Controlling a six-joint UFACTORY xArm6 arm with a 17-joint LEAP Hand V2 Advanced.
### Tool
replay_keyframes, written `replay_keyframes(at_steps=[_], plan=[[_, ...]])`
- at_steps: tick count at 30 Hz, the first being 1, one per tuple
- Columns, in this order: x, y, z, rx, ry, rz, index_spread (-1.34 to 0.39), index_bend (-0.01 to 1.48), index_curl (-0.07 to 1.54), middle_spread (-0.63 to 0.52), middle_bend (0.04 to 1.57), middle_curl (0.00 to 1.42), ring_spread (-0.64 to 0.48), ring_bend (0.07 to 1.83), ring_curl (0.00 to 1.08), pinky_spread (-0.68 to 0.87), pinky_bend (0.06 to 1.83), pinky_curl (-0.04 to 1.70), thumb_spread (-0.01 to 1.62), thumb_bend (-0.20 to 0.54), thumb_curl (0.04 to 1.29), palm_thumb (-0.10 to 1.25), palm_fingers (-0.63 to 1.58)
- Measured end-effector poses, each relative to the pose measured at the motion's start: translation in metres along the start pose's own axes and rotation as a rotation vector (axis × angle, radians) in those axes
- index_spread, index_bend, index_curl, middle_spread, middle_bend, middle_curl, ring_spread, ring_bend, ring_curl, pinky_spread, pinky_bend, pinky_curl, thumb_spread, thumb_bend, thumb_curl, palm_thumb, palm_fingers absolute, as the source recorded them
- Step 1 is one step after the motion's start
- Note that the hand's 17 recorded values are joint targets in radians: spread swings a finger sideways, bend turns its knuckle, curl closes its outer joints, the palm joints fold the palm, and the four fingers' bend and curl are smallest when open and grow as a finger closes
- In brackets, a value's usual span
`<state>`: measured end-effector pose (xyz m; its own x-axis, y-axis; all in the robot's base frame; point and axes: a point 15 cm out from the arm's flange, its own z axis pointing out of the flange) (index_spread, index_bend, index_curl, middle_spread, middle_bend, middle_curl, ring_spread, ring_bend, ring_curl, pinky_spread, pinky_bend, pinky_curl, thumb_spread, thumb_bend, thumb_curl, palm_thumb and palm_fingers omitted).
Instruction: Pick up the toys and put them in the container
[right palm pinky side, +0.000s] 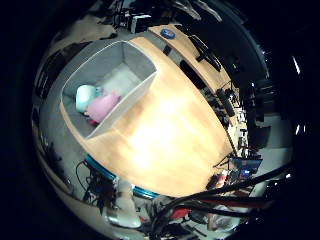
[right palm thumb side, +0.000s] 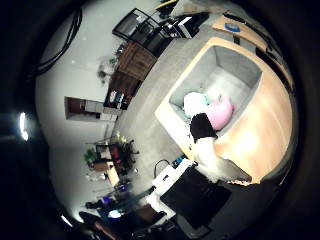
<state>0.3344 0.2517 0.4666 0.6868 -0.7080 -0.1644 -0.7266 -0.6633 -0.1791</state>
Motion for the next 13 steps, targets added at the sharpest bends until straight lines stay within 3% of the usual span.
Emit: replay_keyframes(at_steps=[13], plan=[[0.014,0.009,-0.015,0.032,0.015,0.021,-0.6,0.36,0.4,-0.31,0.18,0.34,-0.26,0.63,0.29,0.06,0.84,0.18,0.99,-0.028,0.46,0.51,0.36]])
